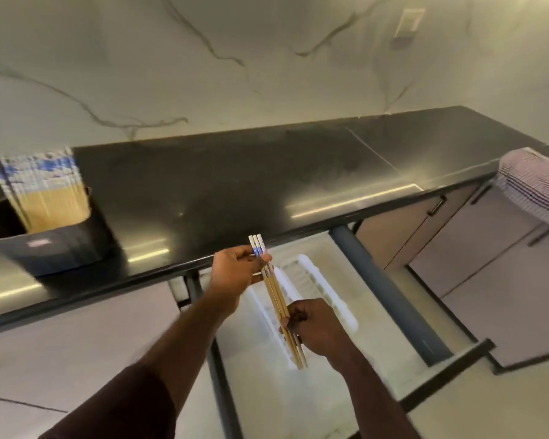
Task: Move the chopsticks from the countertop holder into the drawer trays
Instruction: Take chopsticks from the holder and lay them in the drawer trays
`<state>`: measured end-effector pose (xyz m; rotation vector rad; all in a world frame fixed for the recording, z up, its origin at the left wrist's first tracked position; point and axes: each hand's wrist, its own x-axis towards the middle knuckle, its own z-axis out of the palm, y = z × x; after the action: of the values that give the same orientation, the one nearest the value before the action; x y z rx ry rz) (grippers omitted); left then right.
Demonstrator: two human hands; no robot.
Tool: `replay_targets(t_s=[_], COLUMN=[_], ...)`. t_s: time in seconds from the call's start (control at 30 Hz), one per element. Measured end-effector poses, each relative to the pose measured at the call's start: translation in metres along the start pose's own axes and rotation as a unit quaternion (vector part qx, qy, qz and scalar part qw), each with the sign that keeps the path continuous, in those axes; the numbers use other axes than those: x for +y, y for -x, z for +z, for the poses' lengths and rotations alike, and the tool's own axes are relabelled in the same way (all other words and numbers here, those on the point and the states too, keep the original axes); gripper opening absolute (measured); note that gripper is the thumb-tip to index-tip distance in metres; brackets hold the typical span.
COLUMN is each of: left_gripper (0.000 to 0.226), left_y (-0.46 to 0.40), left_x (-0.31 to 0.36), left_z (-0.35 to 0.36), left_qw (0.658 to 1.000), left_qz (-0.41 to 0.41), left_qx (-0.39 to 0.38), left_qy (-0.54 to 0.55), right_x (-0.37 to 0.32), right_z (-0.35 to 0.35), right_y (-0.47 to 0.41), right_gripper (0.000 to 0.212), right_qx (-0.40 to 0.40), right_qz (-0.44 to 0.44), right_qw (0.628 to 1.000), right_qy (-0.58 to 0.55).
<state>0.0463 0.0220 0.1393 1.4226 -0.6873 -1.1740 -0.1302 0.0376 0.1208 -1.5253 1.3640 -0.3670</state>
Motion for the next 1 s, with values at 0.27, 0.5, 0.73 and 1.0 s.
replay_targets(t_s=[0.27,0.5,0.73,1.0], left_gripper=[0.019,0.035,0.050,0.052], left_y=[-0.069,-0.066,-0.068,-0.065], left_x=[-0.111,-0.172,-0.186,-0.206], left_z=[0.065,0.054,0.055,0.048], left_qw=[0.967,0.831,0.741,0.650], left_qz=[-0.103,0.005,0.036,0.065], left_qx=[0.100,0.089,0.023,-0.092], left_qy=[-0.210,-0.550,-0.671,-0.751], right_x=[0.094,0.129,0.128,0.140], right_z=[-0.018,0.025,0.041,0.054], right_y=[-0.095,-0.127,-0.146,-0.140], right_gripper=[0.019,0.015,0.021,0.016], right_qx=[-0.028,-0.039,-0.056,-0.055], right_qz=[0.015,0.011,0.059,0.089], right_qw=[0.987,0.973,0.968,0.960], right_qy=[0.157,0.226,0.236,0.259])
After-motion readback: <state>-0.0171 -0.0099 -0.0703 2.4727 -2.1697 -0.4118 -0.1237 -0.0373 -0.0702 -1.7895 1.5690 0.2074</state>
